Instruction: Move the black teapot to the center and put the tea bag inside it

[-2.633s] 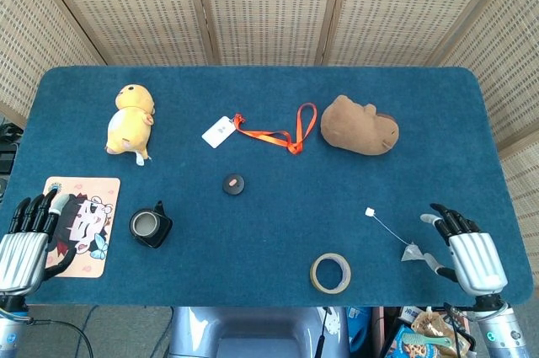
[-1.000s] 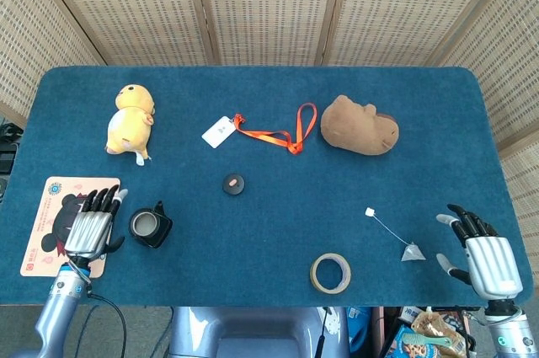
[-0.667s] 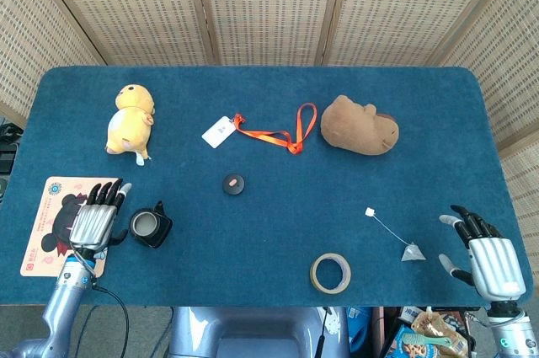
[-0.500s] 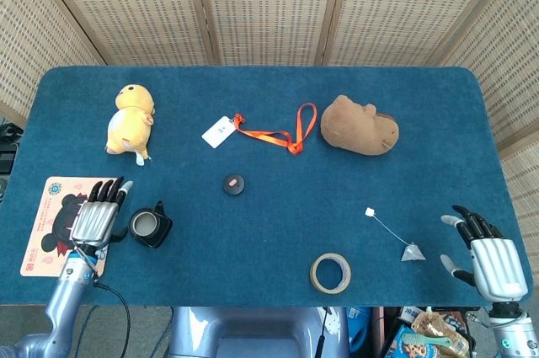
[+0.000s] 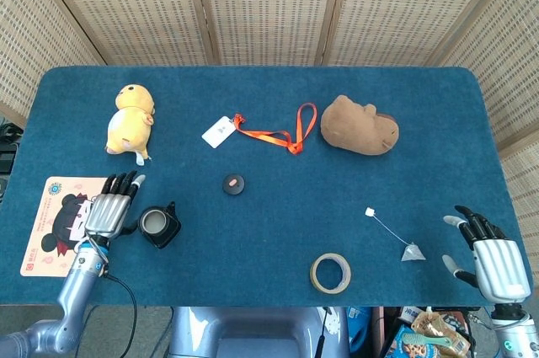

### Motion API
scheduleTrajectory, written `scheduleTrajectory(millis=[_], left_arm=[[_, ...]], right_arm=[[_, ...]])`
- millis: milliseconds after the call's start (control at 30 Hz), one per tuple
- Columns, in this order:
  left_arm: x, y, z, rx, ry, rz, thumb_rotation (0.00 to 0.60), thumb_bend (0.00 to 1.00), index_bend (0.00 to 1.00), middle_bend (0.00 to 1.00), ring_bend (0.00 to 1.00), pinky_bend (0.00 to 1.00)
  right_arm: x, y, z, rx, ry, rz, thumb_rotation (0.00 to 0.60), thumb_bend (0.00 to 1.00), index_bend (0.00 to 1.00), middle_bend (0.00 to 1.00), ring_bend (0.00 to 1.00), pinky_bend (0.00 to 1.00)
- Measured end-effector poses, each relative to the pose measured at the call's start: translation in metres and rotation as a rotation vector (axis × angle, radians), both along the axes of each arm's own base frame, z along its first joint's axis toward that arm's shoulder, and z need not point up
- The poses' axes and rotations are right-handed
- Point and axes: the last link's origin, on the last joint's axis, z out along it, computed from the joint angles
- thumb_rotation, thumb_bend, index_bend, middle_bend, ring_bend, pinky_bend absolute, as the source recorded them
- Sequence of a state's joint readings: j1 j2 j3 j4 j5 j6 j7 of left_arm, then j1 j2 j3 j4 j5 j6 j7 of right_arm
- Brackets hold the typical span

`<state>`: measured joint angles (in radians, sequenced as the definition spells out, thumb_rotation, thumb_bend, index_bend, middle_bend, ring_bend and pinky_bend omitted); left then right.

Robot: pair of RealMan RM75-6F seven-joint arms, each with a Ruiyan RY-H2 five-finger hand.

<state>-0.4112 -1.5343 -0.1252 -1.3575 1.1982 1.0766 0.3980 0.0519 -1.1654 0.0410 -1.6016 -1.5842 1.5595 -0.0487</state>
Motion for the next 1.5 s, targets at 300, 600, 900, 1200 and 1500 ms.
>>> scheduleTrajectory(millis=[300,600,900,1200,1500], left_arm=[[0.013,0.016,-0.007,-0.015,0.012,-0.032,0.600,0.30,0.00,0.00,0.00,0.00],[0.036,0.034,-0.009,-0.033,0.008,-0.084,0.600,0.30,0.00,0.00,0.00,0.00],[0.048,0.014,0.017,-0.082,-0.040,-0.109,0.600,0.30,0.00,0.00,0.00,0.00],[0.065,-0.008,0.046,-0.102,-0.108,-0.163,0.598,0.30,0.02,0.00,0.00,0.00],[0.097,-0.013,0.039,-0.185,-0.193,-0.225,0.444,0.30,0.22,0.00,0.00,0.00]], right_arm=[[-0.001,0.000,0.001,-0.005,-0.001,-0.005,0.600,0.37,0.32,0.27,0.25,0.41],[-0.001,0.005,0.004,-0.018,0.001,-0.011,0.600,0.37,0.32,0.27,0.25,0.41],[-0.001,0.006,0.003,-0.014,0.000,-0.010,0.600,0.37,0.32,0.27,0.25,0.41],[0.001,0.005,0.002,-0.012,-0.006,0.004,0.600,0.37,0.32,0.27,0.25,0.41],[-0.001,0.009,0.003,-0.017,-0.011,-0.002,0.600,0.37,0.32,0.27,0.25,0.41]])
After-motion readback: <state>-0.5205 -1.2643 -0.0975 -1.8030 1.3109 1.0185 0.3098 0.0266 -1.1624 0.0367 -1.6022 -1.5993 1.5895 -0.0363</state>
